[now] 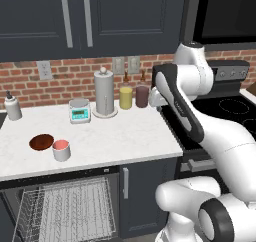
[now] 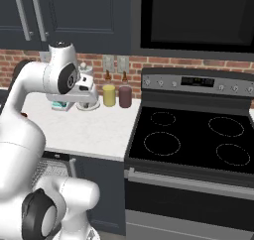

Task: Pick up the cup and bowl from the counter, place them in the dishwasher, and close the dishwasher door.

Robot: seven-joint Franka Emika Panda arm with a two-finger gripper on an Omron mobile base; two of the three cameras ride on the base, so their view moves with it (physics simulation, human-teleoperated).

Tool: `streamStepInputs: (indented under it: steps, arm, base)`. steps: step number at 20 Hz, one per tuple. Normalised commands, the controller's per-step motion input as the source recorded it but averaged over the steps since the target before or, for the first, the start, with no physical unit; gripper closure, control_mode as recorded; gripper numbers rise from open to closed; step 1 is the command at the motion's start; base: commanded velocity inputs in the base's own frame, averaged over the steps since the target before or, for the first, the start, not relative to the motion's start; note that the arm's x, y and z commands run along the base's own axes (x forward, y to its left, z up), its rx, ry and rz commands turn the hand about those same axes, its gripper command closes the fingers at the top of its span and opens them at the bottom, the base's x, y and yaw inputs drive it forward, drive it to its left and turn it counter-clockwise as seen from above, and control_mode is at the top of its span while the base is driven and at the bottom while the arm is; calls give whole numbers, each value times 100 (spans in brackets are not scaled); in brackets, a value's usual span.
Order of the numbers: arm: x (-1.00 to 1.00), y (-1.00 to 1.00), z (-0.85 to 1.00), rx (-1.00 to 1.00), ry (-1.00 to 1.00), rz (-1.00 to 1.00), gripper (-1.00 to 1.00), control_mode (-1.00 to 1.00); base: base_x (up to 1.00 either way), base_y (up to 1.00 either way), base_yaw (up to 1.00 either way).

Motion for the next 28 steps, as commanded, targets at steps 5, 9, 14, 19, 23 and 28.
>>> streamStepInputs:
  steps: [5,9,14,19,23,28]
  arm:
    - [-22,17,-14,0,0,9,-100,-100]
    - [-5,11,-49,0,-2,7,-100,-100]
    - [3,5,-48,0,-7,2,-100,-100]
    - [24,1,-45,0,-18,0,-100,-100]
    - [0,0,0,0,0,0,-100,100]
    - [0,0,0,0,0,0,-100,100]
  base:
    - [0,0,0]
    - [0,0,0]
    - [0,0,0]
    - [0,0,0]
    - [4,39,11]
    - [13,8,54]
